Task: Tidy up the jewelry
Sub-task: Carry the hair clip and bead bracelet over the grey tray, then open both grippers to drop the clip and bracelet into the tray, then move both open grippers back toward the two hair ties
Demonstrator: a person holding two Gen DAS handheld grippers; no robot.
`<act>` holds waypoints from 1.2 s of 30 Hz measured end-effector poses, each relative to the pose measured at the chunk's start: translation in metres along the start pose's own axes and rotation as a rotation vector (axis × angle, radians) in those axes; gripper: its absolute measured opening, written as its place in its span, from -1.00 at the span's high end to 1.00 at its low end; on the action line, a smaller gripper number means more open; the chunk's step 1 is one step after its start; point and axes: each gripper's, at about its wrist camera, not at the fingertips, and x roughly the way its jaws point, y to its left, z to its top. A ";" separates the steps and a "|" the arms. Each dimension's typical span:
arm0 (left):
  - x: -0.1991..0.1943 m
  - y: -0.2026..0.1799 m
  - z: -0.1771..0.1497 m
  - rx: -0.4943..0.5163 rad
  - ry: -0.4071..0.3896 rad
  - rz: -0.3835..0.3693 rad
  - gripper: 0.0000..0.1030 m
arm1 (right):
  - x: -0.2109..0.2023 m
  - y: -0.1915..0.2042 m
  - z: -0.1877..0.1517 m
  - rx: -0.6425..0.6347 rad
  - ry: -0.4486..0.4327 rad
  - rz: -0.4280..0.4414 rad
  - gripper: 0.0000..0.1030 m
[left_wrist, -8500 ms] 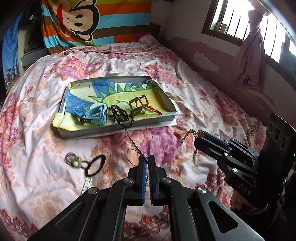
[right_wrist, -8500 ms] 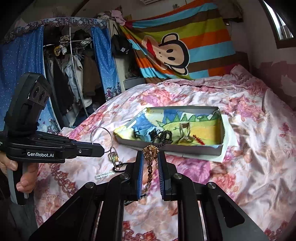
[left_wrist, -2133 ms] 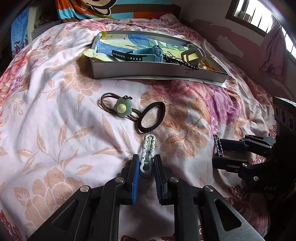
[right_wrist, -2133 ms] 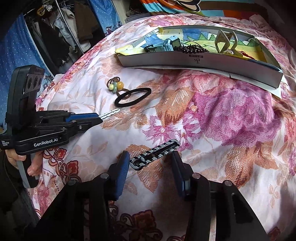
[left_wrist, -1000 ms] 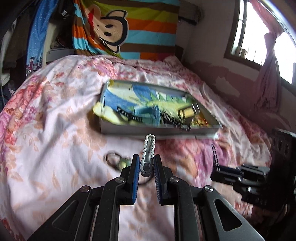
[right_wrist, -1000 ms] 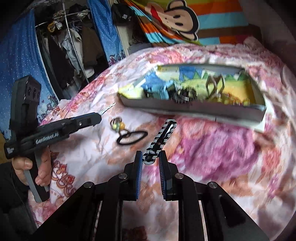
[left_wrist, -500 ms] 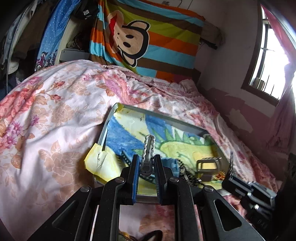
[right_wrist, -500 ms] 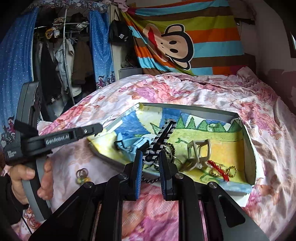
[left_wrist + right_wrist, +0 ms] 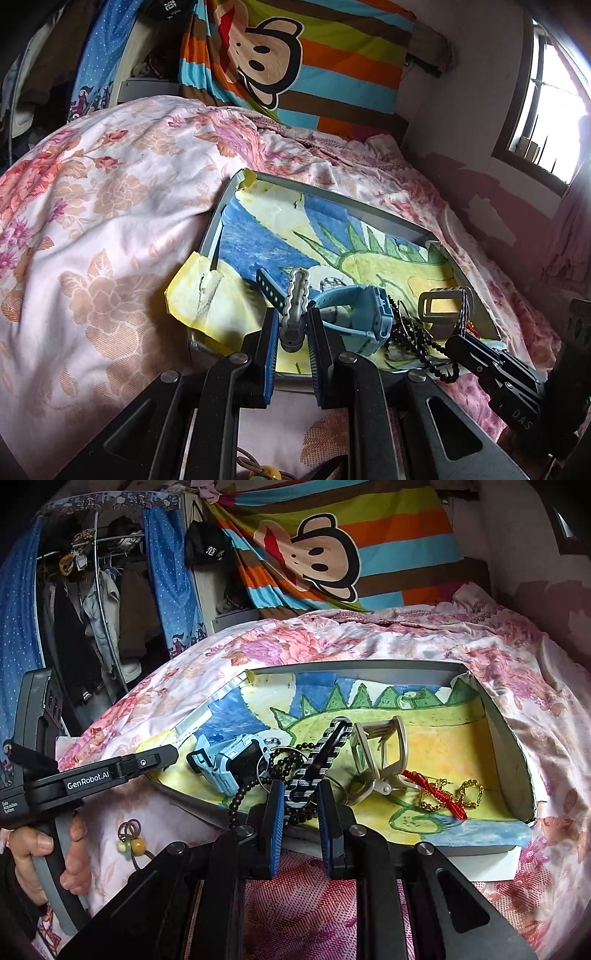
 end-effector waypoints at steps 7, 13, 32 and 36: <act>0.005 0.000 -0.002 0.007 0.022 0.021 0.71 | 0.001 0.001 -0.003 -0.011 0.001 -0.012 0.69; 0.005 0.000 -0.002 0.007 0.022 0.033 0.71 | 0.001 0.000 -0.003 -0.014 0.001 -0.015 0.68; -0.118 -0.027 0.001 -0.013 -0.291 0.066 -1.00 | -0.109 0.018 0.020 0.023 -0.275 -0.117 -0.54; -0.161 -0.040 -0.007 0.002 -0.327 0.065 -1.00 | -0.155 0.034 0.024 -0.010 -0.347 -0.129 -0.77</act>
